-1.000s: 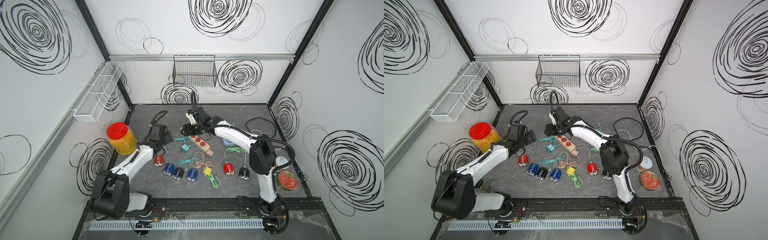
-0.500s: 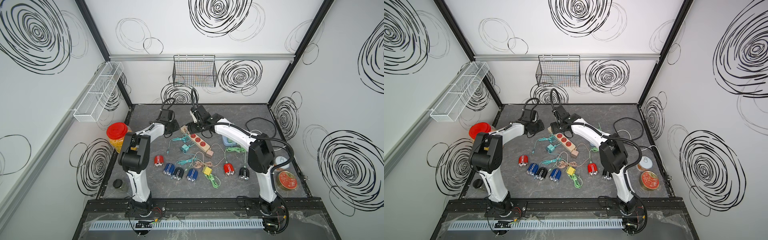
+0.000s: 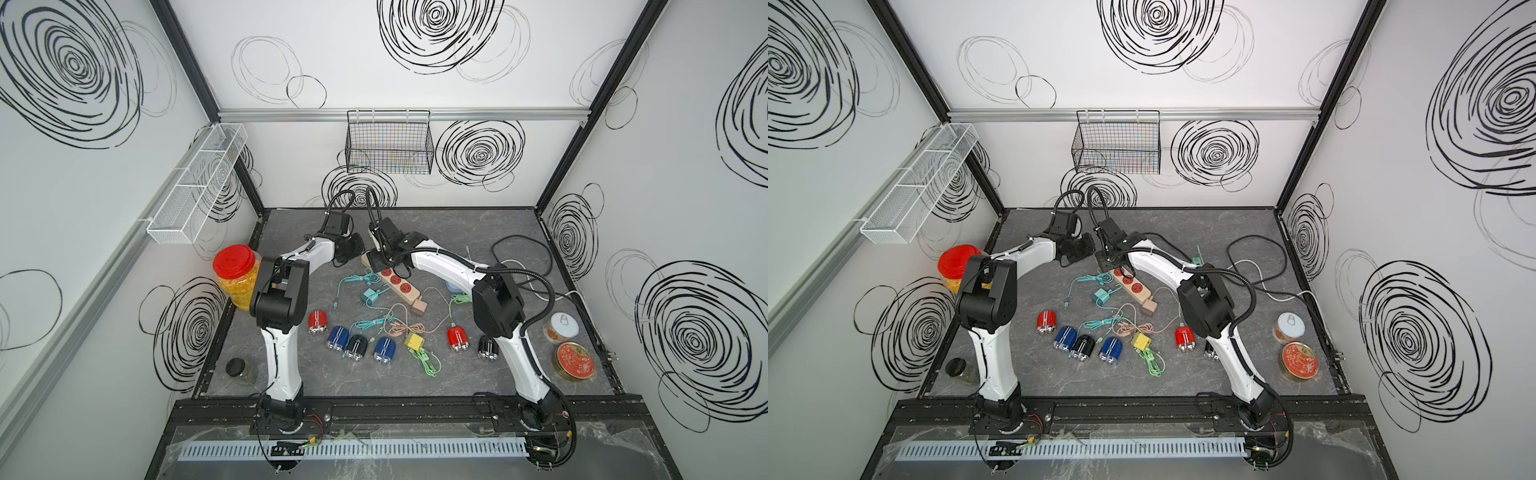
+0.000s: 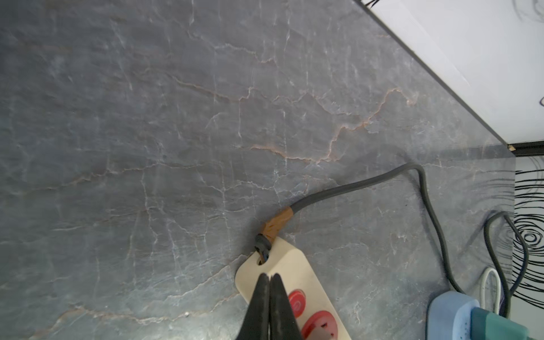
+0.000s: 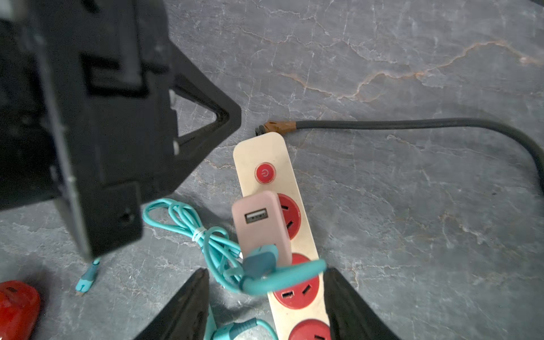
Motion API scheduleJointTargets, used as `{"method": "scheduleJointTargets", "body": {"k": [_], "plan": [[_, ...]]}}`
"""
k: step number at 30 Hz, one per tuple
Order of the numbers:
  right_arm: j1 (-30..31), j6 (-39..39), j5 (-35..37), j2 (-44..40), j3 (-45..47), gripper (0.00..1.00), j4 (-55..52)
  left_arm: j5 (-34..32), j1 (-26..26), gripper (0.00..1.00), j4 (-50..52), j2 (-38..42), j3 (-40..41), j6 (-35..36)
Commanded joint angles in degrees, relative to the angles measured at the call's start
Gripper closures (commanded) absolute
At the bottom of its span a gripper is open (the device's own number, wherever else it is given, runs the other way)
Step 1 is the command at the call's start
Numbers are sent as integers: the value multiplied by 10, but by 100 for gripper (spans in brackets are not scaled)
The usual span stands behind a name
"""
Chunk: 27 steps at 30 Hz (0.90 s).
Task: Unplug the electric shaver
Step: Remove the plug from the socket.
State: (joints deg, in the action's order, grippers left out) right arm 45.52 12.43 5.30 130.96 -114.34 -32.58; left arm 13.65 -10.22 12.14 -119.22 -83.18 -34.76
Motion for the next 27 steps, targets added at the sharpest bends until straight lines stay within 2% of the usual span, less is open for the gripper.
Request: {"method": "scheduleJointTargets", "body": {"k": [1, 9, 12, 21, 27], "plan": [[-3, -14, -3, 4, -18, 35, 0, 16, -3, 93, -12, -10, -8, -7], [-13, -23, -18, 24, -28, 37, 3, 43, -7, 97, -43, -7, 6, -14], [-16, -28, -27, 33, -35, 42, 4, 45, -10, 97, -43, -11, 6, -14], [-17, -47, -32, 58, -59, 46, 6, 48, -15, 97, -40, -29, 6, -20], [-17, -57, -32, 63, -56, 52, 17, 44, -14, 97, -40, -33, 16, -24]]}}
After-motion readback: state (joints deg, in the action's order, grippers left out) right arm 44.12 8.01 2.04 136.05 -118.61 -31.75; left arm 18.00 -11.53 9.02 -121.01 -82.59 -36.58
